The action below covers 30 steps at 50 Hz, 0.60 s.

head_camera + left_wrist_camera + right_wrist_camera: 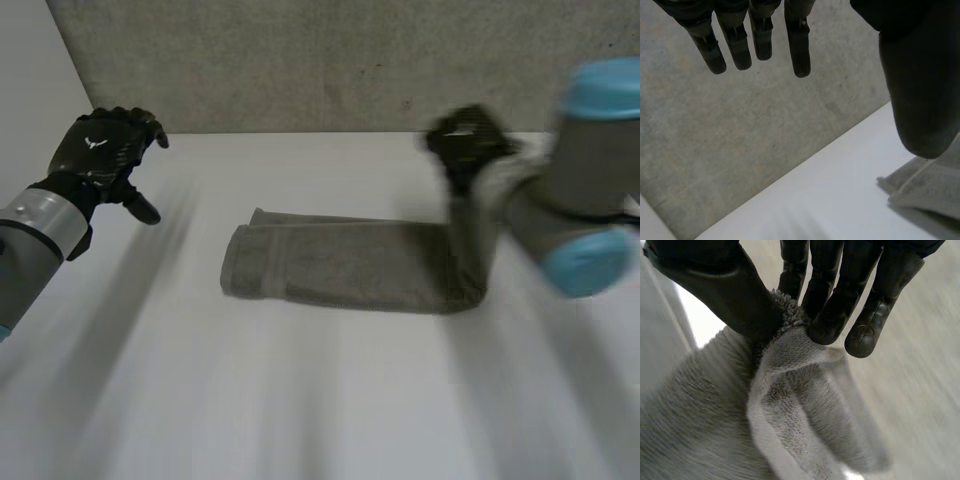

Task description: Fold the towel.

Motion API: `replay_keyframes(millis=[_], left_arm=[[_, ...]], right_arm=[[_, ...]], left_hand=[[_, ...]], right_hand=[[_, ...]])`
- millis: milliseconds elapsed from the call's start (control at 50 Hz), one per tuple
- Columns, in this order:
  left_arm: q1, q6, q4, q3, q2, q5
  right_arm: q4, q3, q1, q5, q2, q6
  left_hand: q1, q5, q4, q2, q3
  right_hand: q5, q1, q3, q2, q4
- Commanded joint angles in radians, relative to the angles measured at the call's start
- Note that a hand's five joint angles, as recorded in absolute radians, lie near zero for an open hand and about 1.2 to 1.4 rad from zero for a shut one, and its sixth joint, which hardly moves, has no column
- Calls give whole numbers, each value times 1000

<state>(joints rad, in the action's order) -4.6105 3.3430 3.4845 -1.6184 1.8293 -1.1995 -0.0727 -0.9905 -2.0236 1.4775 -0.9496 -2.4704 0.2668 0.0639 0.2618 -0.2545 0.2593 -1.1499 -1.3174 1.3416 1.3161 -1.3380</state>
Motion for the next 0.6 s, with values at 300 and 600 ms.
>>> replay_keyframes(millis=[300, 600], left_arm=[[47, -19, 8, -6, 93, 0], [190, -48, 11, 5, 148, 3]], right_arm=[[-299, 585, -374, 124, 491, -120], [-240, 38, -107, -17, 137, -331]], left_hand=[[-77, -48, -72, 64, -69], [-65, -37, -60, 53, -58]], right_hand=[[1150, 1143, -1167, -1142, 1163], [1150, 1143, -1167, -1142, 1163]])
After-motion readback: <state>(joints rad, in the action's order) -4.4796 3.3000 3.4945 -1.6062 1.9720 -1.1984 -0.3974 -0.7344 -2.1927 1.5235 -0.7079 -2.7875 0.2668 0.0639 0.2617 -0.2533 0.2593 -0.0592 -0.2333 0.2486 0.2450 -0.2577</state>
